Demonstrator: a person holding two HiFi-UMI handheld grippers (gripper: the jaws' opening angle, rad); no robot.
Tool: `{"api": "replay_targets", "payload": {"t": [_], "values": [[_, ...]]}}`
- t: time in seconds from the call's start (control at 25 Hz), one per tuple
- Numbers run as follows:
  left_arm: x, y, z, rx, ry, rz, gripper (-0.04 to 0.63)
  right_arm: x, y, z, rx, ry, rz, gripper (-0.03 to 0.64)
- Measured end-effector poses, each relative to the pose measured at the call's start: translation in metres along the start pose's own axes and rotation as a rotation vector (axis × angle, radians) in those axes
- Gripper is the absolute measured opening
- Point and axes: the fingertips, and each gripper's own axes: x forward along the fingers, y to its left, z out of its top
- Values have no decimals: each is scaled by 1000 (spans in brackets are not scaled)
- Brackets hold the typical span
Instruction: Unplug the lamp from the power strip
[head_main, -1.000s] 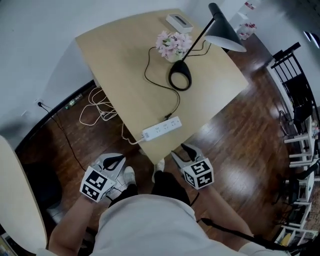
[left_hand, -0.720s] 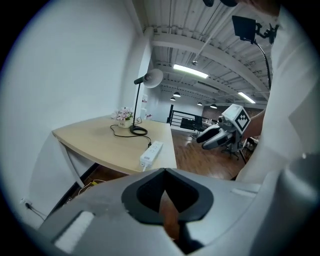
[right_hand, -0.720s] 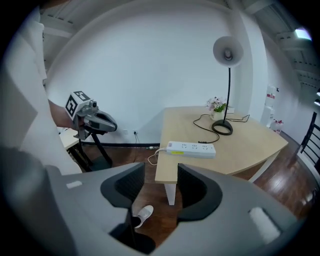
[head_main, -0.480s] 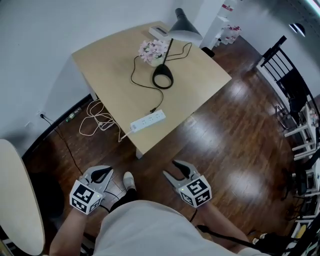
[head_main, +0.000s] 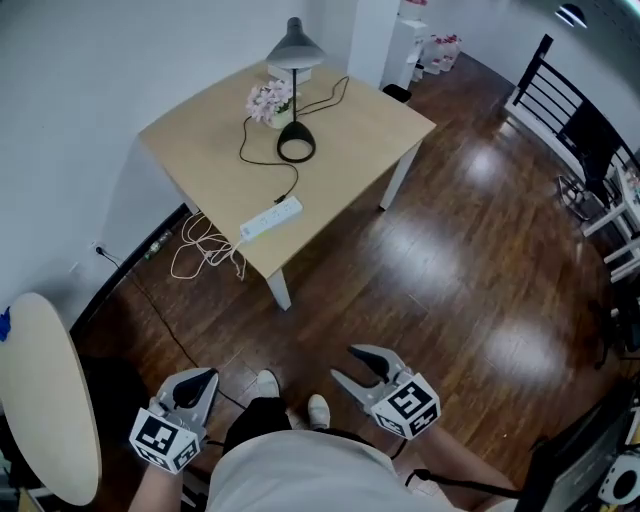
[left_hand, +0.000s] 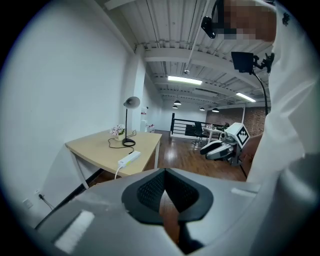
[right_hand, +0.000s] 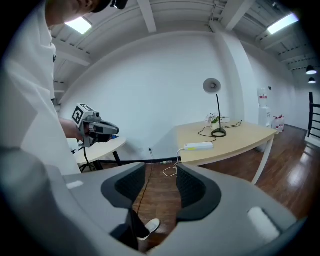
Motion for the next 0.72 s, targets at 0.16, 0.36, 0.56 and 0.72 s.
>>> {"api": "replay_targets", "payload": {"t": [0.16,0.36,0.56,0.72], "values": [[-10,-16,7,-36,-48,-17,6,-25,6,13,-32,-46,-47,199],[-22,-33,22,1,-107,-86,6,-44,34,27,-43,-81,-97,198],[-56,-33,9,-32,-140,-102,6,-35,86,31,-37,-87,-84,198],[-80,-33,-18,-41,-105,-118,6,-24,123,38,-61,-77,-62,198]]}}
